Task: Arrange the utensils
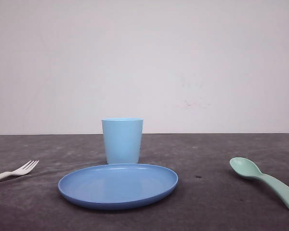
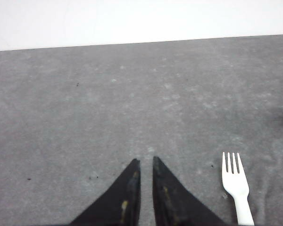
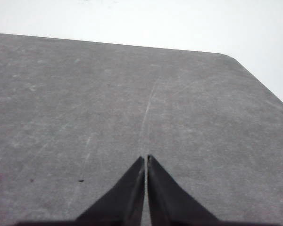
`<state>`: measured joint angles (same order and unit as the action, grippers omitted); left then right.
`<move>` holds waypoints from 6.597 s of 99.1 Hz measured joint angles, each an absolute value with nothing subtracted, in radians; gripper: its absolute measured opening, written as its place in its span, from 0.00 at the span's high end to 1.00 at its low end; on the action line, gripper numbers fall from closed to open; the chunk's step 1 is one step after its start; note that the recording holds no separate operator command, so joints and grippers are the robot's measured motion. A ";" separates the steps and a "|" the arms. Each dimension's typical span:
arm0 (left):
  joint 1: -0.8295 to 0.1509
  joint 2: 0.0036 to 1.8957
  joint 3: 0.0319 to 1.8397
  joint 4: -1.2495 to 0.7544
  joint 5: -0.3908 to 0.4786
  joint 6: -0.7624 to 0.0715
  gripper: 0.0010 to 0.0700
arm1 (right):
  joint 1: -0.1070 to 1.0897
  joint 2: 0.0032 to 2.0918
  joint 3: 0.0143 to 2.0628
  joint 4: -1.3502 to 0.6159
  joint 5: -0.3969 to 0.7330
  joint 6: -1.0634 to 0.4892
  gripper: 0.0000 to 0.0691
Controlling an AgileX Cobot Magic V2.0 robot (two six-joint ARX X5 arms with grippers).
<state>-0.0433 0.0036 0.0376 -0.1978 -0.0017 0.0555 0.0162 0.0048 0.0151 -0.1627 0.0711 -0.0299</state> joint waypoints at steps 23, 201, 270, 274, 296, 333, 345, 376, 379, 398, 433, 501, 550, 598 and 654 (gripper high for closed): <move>-0.043 0.004 0.038 -0.198 -0.002 0.056 0.98 | 0.016 0.005 0.015 -0.163 0.071 -0.030 0.99; -0.043 0.099 0.173 -0.258 -0.001 -0.358 0.98 | 0.017 0.102 0.203 -0.154 -0.042 0.408 0.99; -0.108 0.818 0.773 -0.557 0.068 -0.202 0.50 | 0.101 0.752 0.839 -0.595 -0.133 0.130 0.62; -0.125 0.838 0.773 -0.572 0.078 -0.202 0.48 | 0.104 0.754 0.839 -0.596 -0.133 0.130 0.57; -0.244 0.981 0.775 -0.624 0.078 -0.202 0.46 | 0.106 0.753 0.840 -0.597 -0.133 0.128 0.53; -0.368 1.240 0.775 -0.612 0.016 -0.197 0.46 | 0.106 0.753 0.841 -0.619 -0.133 0.127 0.53; -0.383 1.298 0.777 -0.604 -0.015 -0.195 0.46 | 0.106 0.753 0.841 -0.621 -0.133 0.127 0.53; -0.385 1.409 0.777 -0.568 -0.026 -0.183 0.60 | 0.106 0.753 0.841 -0.621 -0.133 0.127 0.53; -0.385 1.416 0.777 -0.564 -0.026 -0.183 0.64 | 0.106 0.753 0.841 -0.621 -0.133 0.128 0.53; -0.385 1.444 0.780 -0.547 -0.028 -0.181 0.91 | 0.106 0.753 0.841 -0.621 -0.133 0.128 0.53; -0.385 1.397 0.793 -0.523 -0.031 -0.178 0.95 | 0.106 0.753 0.841 -0.621 -0.133 0.127 0.53; -0.517 1.341 0.808 0.394 0.006 -0.222 0.95 | 0.111 0.753 0.841 -0.580 -0.131 0.127 0.53; -0.577 1.592 0.808 0.522 0.006 -0.222 0.95 | 0.123 0.753 0.841 -0.580 -0.131 0.127 0.53; -0.577 1.519 0.808 0.421 0.006 -0.222 0.63 | 0.184 0.786 0.841 -0.662 -0.132 0.132 0.53; -0.577 0.859 0.808 -0.087 0.006 -0.202 0.62 | 0.516 1.147 0.842 -0.812 0.004 0.322 0.53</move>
